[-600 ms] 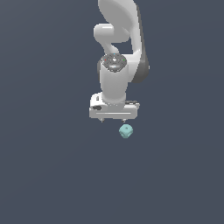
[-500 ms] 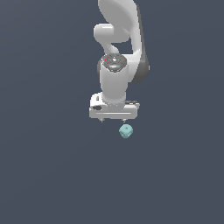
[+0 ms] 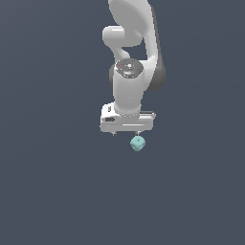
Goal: Pick up the object and move it to a goal position.
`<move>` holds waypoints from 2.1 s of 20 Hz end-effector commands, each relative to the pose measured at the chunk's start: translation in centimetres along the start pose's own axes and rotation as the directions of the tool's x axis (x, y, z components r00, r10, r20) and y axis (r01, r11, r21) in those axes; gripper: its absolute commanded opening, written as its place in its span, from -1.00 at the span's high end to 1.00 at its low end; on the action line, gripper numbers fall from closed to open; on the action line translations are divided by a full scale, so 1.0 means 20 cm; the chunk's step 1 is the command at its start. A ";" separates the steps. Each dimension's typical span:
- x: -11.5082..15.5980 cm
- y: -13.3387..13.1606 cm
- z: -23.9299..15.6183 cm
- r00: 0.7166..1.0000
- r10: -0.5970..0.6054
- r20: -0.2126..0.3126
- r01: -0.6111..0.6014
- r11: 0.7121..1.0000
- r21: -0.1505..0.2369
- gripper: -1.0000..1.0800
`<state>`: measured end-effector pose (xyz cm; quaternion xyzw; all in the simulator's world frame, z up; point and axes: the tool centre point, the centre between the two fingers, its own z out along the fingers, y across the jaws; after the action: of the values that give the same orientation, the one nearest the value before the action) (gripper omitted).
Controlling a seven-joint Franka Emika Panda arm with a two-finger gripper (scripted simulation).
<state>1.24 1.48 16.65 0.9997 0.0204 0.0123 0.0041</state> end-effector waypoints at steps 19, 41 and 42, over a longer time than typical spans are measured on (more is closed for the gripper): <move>-0.06 -0.15 0.19 0.946 -0.325 0.013 0.325 0.946 0.002 -0.92; -0.14 -0.32 0.38 0.770 -0.638 0.014 0.638 0.770 0.022 -0.92; -0.14 -0.32 0.38 0.770 -0.638 0.014 0.638 0.770 0.022 -0.92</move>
<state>-1.68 7.80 8.93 0.9336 0.3583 -0.0001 0.0001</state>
